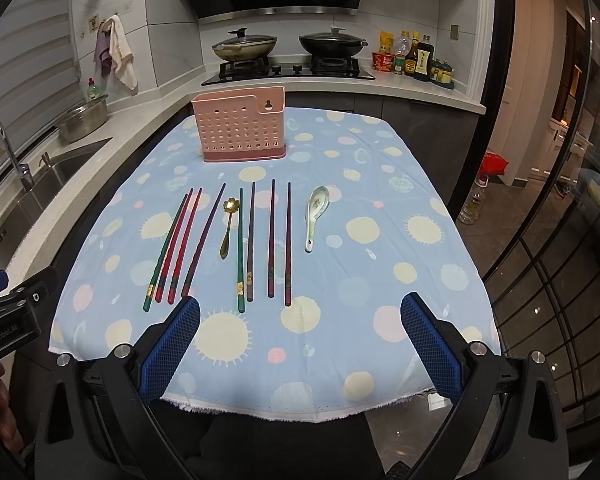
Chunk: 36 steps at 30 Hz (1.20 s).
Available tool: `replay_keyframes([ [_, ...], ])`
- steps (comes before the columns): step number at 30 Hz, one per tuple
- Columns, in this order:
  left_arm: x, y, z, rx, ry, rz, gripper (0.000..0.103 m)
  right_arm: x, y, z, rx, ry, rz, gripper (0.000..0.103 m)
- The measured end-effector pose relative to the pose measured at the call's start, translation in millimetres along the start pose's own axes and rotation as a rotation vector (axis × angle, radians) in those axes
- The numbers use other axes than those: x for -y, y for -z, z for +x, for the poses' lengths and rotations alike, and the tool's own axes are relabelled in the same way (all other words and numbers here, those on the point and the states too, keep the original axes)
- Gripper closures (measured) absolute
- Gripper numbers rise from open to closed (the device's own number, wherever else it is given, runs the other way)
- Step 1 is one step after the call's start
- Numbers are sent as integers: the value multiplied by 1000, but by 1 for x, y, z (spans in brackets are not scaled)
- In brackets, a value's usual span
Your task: Organize utensils
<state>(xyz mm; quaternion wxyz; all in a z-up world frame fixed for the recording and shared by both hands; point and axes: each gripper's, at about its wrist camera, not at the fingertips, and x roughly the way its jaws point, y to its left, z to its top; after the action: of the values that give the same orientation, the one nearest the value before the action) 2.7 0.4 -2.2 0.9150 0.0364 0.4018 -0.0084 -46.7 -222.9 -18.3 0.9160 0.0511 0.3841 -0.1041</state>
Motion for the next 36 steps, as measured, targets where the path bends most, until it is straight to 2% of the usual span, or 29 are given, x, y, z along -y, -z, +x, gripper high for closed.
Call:
replay_keyframes([
  [36,1,-1,-2,2,1,-1,7,-2,0,-2,0,-2,0,7],
])
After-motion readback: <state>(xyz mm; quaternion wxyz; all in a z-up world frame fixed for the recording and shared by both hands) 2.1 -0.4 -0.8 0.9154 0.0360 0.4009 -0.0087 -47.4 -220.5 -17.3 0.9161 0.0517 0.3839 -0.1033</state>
